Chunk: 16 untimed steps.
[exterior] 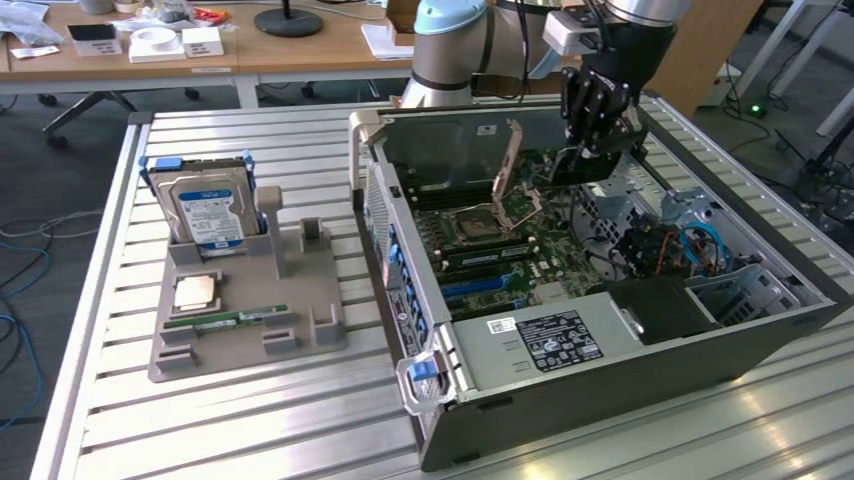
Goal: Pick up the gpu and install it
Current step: 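Insert the gpu into the slot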
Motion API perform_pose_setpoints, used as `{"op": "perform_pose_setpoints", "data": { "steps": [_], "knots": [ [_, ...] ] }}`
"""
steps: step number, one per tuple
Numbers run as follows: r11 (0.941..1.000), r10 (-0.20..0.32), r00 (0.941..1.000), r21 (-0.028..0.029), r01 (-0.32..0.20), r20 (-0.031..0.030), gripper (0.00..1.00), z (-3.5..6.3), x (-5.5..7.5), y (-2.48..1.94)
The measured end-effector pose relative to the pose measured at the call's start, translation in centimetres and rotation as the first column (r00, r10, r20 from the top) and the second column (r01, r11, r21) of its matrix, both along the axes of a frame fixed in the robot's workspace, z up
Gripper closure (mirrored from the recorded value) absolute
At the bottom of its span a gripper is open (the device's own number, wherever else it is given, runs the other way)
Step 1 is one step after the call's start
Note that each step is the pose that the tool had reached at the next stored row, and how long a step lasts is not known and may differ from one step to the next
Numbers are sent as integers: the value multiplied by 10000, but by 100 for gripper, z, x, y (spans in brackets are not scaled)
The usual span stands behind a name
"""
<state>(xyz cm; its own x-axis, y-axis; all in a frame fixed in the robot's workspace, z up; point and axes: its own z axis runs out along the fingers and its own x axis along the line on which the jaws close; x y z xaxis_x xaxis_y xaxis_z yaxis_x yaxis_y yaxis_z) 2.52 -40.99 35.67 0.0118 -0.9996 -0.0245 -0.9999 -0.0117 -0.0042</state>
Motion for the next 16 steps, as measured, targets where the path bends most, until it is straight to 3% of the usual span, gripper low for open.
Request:
{"op": "perform_pose_setpoints", "data": {
  "steps": [16],
  "knots": [
    [10000, 0, 10000, 1, 0, 0, 74, -74, 0, 0]
  ]
}}
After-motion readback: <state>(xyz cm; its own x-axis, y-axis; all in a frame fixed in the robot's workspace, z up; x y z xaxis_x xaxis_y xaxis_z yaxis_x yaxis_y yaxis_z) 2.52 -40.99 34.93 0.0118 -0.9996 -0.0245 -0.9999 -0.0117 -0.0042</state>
